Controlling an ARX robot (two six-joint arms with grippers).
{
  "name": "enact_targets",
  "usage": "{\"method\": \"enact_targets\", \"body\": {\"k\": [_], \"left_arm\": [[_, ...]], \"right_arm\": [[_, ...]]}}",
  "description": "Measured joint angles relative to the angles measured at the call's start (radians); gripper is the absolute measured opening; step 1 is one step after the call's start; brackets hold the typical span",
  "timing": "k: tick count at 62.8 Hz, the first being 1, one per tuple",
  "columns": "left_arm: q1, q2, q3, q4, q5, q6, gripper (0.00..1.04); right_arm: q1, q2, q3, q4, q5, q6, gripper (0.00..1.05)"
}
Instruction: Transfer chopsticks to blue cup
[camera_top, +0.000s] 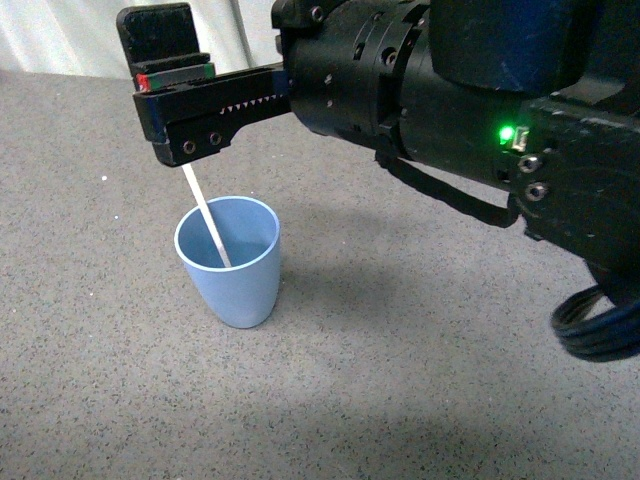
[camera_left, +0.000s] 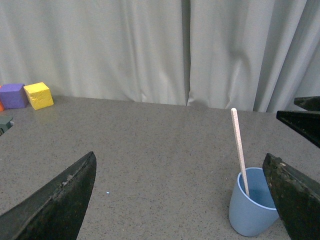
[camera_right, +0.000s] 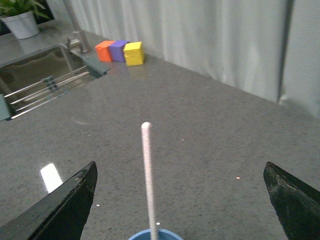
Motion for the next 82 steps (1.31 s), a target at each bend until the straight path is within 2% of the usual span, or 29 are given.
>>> {"method": "enact_targets", "body": {"k": [7,9,12,27,34,38,61,71,75,82], "left_arm": [[0.0,0.0,0.0,0.0,0.0,0.0,0.98],[0.0,0.0,0.0,0.0,0.0,0.0,0.98],[0.0,0.0,0.0,0.0,0.0,0.0,0.98],[0.0,0.0,0.0,0.0,0.0,0.0,0.98],[0.0,0.0,0.0,0.0,0.0,0.0,0.98],[0.0,0.0,0.0,0.0,0.0,0.0,0.98],[0.0,0.0,0.0,0.0,0.0,0.0,0.98],[0.0,0.0,0.0,0.0,0.0,0.0,0.98],[0.0,0.0,0.0,0.0,0.0,0.0,0.98],[0.0,0.0,0.0,0.0,0.0,0.0,0.98]], "right_arm": [[-0.043,-0.048,-0.051,-0.025,0.158,-0.016,0.95],[-0.075,-0.071,-0.078,-0.064,0.234,-0.021,0.95],[-0.116,-0.096,-0.113,-0.089,0.291,-0.023,0.95],[-0.323,-0.257,-0.282,-0.117,0.44,-0.045,0.95],[-0.412,-0.319,-0.43,0.179,0.393,-0.071,0.77],[-0.438,-0.379,-0.491,0.247,0.381,-0.078,0.66],[-0.512,-0.673,-0.697,0.168,0.299,-0.086,0.02],[-0.536,-0.792,-0.748,0.095,0.28,-0.089,0.01],[-0.581,-0.853,-0.768,0.055,0.212,-0.09,0.01],[-0.607,-0.944,-0.79,-0.011,0.211,-0.09,0.01]]}}
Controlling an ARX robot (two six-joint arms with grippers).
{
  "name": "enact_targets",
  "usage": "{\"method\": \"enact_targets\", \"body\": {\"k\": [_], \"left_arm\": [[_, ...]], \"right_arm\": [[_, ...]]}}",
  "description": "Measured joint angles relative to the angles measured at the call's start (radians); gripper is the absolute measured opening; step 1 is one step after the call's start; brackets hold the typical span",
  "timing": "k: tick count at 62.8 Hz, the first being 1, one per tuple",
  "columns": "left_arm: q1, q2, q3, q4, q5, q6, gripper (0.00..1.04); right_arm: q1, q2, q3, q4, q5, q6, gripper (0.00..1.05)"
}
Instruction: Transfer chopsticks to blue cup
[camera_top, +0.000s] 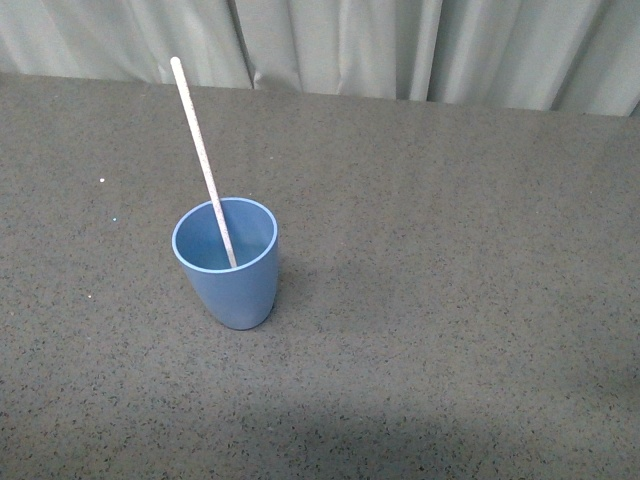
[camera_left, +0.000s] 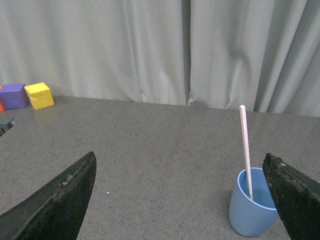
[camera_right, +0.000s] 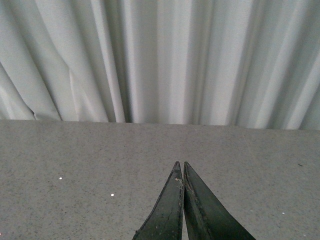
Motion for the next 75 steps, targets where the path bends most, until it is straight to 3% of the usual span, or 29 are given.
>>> {"method": "enact_targets", "body": {"k": [35,75], "left_arm": [[0.0,0.0,0.0,0.0,0.0,0.0,0.98],[0.0,0.0,0.0,0.0,0.0,0.0,0.98]], "right_arm": [[-0.001,-0.43,-0.05,-0.367,-0.005,0.0,0.01],[-0.001,-0.723,-0.051,-0.647,-0.005,0.0,0.01]]}}
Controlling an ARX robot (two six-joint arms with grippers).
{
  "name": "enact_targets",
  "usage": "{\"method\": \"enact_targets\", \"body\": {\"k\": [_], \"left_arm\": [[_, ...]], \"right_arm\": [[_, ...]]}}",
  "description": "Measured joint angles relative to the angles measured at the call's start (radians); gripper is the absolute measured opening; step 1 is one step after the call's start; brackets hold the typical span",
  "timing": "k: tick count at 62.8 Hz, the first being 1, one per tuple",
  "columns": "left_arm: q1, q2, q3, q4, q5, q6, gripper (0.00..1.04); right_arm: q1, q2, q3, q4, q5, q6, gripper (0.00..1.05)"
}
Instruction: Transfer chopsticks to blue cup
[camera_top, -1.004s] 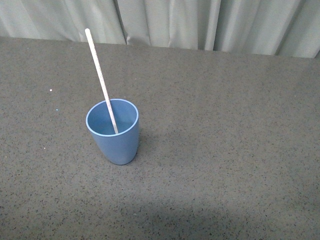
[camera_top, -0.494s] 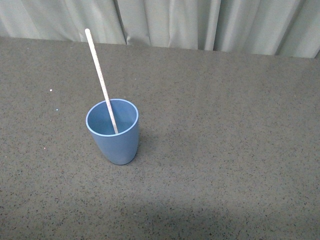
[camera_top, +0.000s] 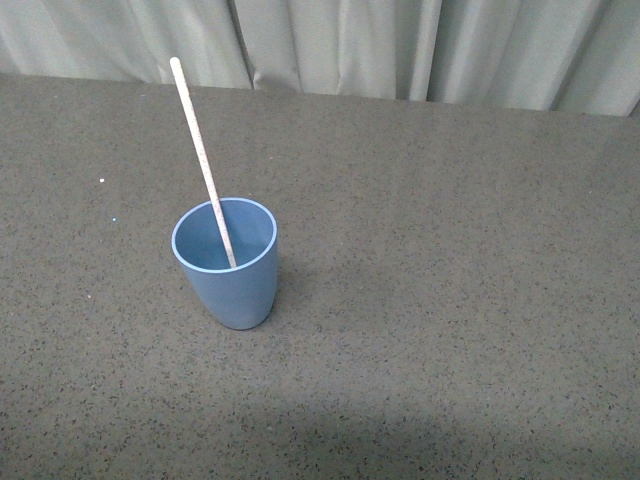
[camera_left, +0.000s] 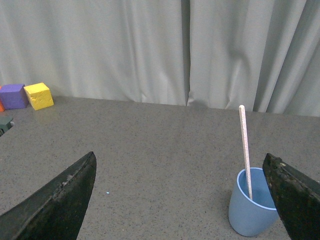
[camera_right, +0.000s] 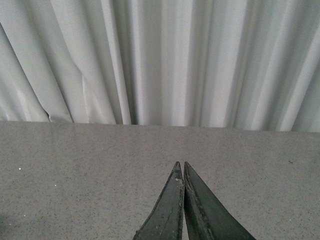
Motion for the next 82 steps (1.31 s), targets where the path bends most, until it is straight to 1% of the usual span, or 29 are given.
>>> {"method": "enact_targets", "body": {"k": [18,22,24,39,48,52,53,59,61,62,63,65,68,70,72,74,77,82], "left_arm": [[0.0,0.0,0.0,0.0,0.0,0.0,0.98],[0.0,0.0,0.0,0.0,0.0,0.0,0.98],[0.0,0.0,0.0,0.0,0.0,0.0,0.98],[0.0,0.0,0.0,0.0,0.0,0.0,0.98],[0.0,0.0,0.0,0.0,0.0,0.0,0.98],[0.0,0.0,0.0,0.0,0.0,0.0,0.98],[0.0,0.0,0.0,0.0,0.0,0.0,0.98],[0.0,0.0,0.0,0.0,0.0,0.0,0.98],[0.0,0.0,0.0,0.0,0.0,0.0,0.98],[0.0,0.0,0.0,0.0,0.0,0.0,0.98],[0.0,0.0,0.0,0.0,0.0,0.0,0.98],[0.0,0.0,0.0,0.0,0.0,0.0,0.98],[0.0,0.0,0.0,0.0,0.0,0.0,0.98],[0.0,0.0,0.0,0.0,0.0,0.0,0.98],[0.0,0.0,0.0,0.0,0.0,0.0,0.98],[0.0,0.0,0.0,0.0,0.0,0.0,0.98],[0.0,0.0,0.0,0.0,0.0,0.0,0.98],[0.0,0.0,0.0,0.0,0.0,0.0,0.98]], "right_arm": [[0.0,-0.092,0.0,-0.093,0.0,0.0,0.01],[0.0,-0.187,0.001,-0.222,-0.003,0.0,0.01],[0.0,-0.217,0.001,-0.25,-0.003,0.0,0.01],[0.0,-0.251,0.001,-0.258,-0.003,-0.001,0.02],[0.0,-0.251,0.001,-0.258,-0.003,-0.001,0.26],[0.0,-0.251,0.001,-0.258,-0.003,-0.001,0.39],[0.0,-0.251,0.001,-0.258,-0.003,0.0,0.4],[0.0,-0.251,0.001,-0.258,-0.003,0.0,0.56],[0.0,-0.251,0.001,-0.258,-0.003,-0.001,0.63],[0.0,-0.251,0.001,-0.258,-0.003,0.0,0.68],[0.0,-0.251,0.001,-0.258,-0.003,0.0,0.7],[0.0,-0.251,0.001,-0.258,-0.003,0.0,0.77],[0.0,-0.251,0.001,-0.258,-0.003,0.0,0.84],[0.0,-0.251,0.001,-0.258,-0.003,0.0,0.92],[0.0,-0.251,0.001,-0.258,-0.003,0.0,0.96],[0.0,-0.251,0.001,-0.258,-0.003,0.0,0.97],[0.0,-0.251,0.001,-0.258,-0.003,0.0,0.94],[0.0,-0.251,0.001,-0.258,-0.003,0.0,0.95]]}}
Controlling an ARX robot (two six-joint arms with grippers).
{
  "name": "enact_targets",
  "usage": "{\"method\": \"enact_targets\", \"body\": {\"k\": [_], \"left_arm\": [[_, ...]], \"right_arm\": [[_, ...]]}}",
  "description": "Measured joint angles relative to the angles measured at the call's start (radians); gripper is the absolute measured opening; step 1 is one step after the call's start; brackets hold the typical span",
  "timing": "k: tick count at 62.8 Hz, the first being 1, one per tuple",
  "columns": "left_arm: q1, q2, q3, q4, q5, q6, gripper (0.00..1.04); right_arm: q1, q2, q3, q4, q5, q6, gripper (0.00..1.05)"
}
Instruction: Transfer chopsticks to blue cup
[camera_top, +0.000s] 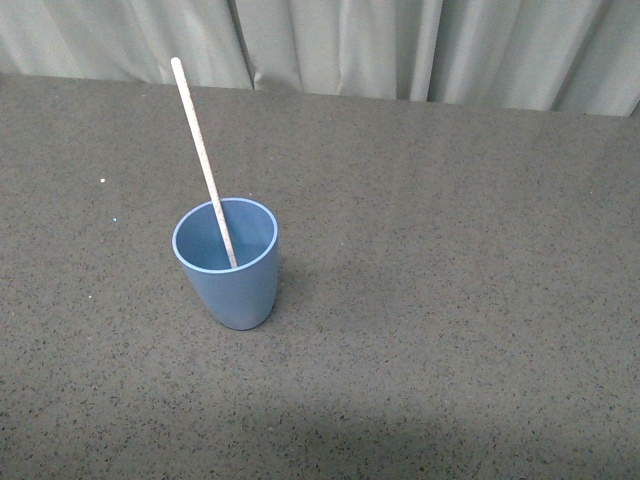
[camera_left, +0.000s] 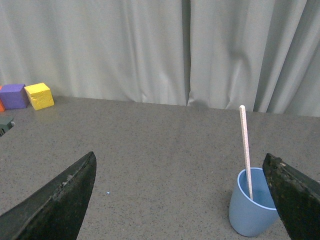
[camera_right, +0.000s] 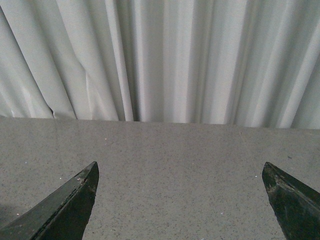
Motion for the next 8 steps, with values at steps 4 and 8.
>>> {"method": "enact_targets", "body": {"k": [4,8], "left_arm": [[0.0,0.0,0.0,0.0,0.0,0.0,0.98],[0.0,0.0,0.0,0.0,0.0,0.0,0.98]], "right_arm": [[0.0,0.0,0.0,0.0,0.0,0.0,0.95],[0.0,0.0,0.0,0.0,0.0,0.0,0.95]]}}
